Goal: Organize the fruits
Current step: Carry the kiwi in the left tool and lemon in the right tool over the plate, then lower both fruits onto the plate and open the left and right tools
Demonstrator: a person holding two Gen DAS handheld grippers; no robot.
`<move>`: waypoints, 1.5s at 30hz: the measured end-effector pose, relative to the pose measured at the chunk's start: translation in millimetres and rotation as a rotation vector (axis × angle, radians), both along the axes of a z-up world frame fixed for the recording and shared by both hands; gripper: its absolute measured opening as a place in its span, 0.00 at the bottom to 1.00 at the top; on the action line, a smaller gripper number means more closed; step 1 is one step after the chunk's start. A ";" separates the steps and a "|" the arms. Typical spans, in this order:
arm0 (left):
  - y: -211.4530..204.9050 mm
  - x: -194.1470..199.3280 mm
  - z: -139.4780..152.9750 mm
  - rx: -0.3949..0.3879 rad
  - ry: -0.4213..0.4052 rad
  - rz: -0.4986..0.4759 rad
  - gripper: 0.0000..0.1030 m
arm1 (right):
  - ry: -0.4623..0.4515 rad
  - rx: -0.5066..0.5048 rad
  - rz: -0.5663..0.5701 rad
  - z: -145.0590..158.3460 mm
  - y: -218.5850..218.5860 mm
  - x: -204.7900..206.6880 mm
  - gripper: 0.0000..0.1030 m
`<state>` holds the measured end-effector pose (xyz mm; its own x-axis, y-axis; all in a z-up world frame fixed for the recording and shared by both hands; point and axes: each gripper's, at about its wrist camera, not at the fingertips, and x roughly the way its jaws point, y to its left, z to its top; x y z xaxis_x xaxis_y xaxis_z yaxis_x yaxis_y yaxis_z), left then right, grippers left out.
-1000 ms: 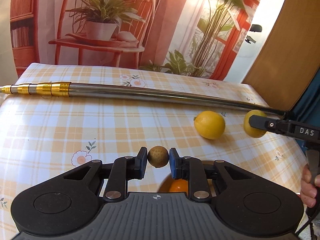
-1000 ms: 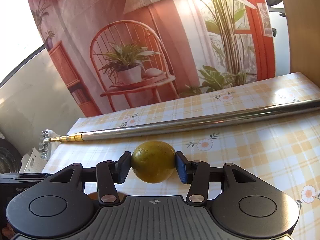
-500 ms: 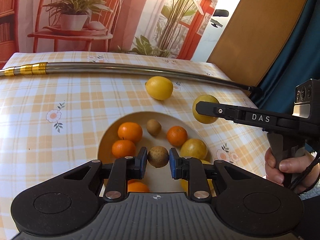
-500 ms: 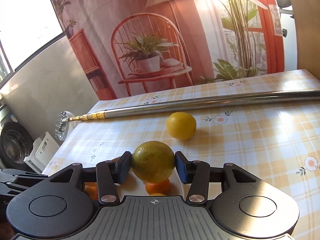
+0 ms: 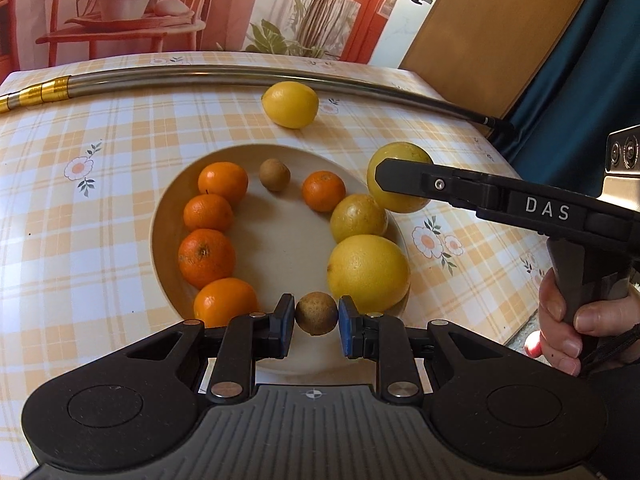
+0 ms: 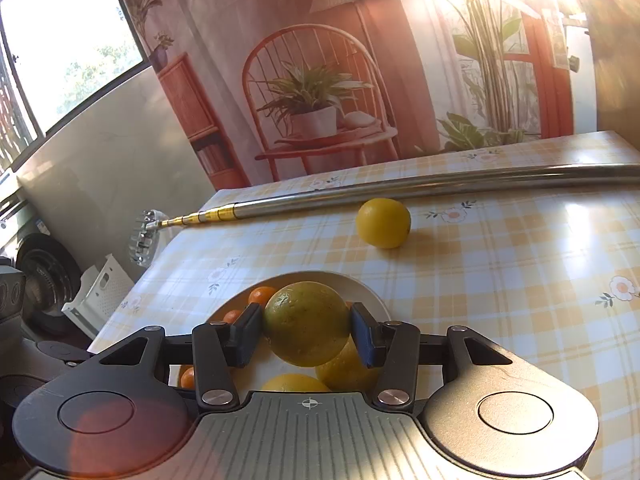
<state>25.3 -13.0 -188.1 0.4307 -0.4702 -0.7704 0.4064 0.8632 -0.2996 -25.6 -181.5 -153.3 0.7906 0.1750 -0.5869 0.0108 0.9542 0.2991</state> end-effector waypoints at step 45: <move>40.7 -9.8 45.0 0.081 -0.289 0.363 0.52 | 0.122 -0.156 0.191 -19.9 36.0 60.3 0.43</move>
